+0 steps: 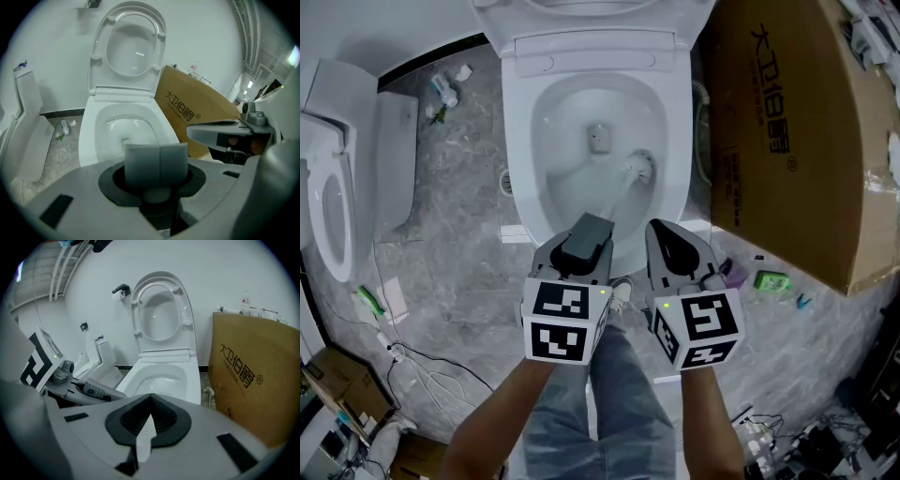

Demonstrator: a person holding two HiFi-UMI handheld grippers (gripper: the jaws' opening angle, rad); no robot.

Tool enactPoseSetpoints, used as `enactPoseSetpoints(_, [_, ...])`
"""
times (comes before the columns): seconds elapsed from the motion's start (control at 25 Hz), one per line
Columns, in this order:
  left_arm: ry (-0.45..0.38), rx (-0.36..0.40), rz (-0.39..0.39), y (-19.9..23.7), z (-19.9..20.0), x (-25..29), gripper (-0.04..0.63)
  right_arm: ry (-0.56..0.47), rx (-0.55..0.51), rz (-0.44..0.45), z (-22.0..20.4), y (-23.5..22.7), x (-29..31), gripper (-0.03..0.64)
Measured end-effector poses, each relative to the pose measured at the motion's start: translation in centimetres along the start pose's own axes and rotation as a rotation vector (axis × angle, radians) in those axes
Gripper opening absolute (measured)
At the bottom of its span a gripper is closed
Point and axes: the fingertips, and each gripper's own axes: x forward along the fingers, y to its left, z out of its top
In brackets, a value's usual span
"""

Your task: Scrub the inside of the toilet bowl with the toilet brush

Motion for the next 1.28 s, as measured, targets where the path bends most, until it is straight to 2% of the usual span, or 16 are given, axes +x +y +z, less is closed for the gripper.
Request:
enactPoseSetpoints(0.28, [-0.026,0.058,0.013,0.6,2.2,1.3,0.152,0.008,0.011,-0.006,0.0,-0.3,0.6,-0.001])
enactPoseSetpoints(0.88, [-0.041,0.055,0.024,4.1,3.0,2.8,0.152,0.027,0.014,0.005,0.3,0.4,2.1,-0.002])
enactPoseSetpoints(1.28, [-0.056,0.092,0.044,6.2,4.5,4.1,0.152,0.055,0.019,0.005,0.0,0.4,3.0,-0.002])
